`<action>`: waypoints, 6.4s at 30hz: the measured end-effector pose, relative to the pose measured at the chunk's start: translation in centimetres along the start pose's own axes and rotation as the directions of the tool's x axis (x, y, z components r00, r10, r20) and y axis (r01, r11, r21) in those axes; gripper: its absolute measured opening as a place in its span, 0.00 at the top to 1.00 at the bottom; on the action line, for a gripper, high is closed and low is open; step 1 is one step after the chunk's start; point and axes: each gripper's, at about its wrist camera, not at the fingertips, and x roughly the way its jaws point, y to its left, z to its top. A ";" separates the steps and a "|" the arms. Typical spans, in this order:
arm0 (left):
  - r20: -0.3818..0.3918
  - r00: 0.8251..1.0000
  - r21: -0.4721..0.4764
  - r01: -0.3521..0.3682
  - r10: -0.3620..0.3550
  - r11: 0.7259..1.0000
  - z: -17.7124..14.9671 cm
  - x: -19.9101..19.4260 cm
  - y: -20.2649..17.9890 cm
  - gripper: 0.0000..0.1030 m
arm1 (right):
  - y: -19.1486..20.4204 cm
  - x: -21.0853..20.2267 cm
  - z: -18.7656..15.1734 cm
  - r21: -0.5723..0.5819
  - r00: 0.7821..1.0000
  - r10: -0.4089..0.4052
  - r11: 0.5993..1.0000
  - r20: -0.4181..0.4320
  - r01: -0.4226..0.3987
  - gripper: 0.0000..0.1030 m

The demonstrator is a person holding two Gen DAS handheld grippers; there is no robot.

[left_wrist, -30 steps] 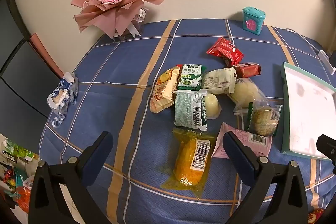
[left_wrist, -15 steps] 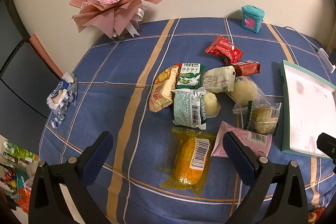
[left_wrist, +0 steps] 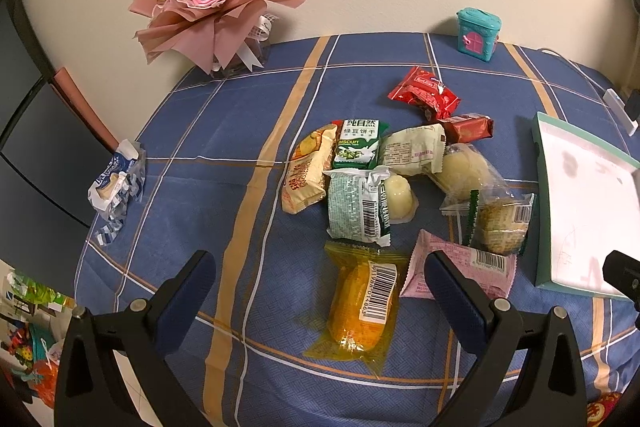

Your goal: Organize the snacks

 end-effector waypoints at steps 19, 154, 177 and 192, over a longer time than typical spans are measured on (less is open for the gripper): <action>-0.056 0.998 -0.008 0.001 -0.001 1.000 -0.3 1.8 0.5 0.00 | 1.7 1.3 -0.2 -0.047 1.000 -0.008 0.999 -0.025 0.007 0.00; -0.199 0.756 0.024 0.640 -0.624 0.768 9.4 11.7 -23.7 0.63 | -18.1 10.2 11.0 0.451 0.994 -0.087 0.886 -0.060 0.105 0.18; -0.208 0.796 -0.038 0.574 -0.568 0.818 10.5 10.9 -20.5 0.47 | -15.2 9.3 11.8 0.342 0.995 -0.087 0.935 -0.050 0.099 0.04; -0.112 0.895 -0.027 0.432 -0.432 0.901 13.4 6.1 -16.0 0.12 | -13.9 2.6 12.9 0.290 0.991 -0.137 0.948 0.002 0.130 0.03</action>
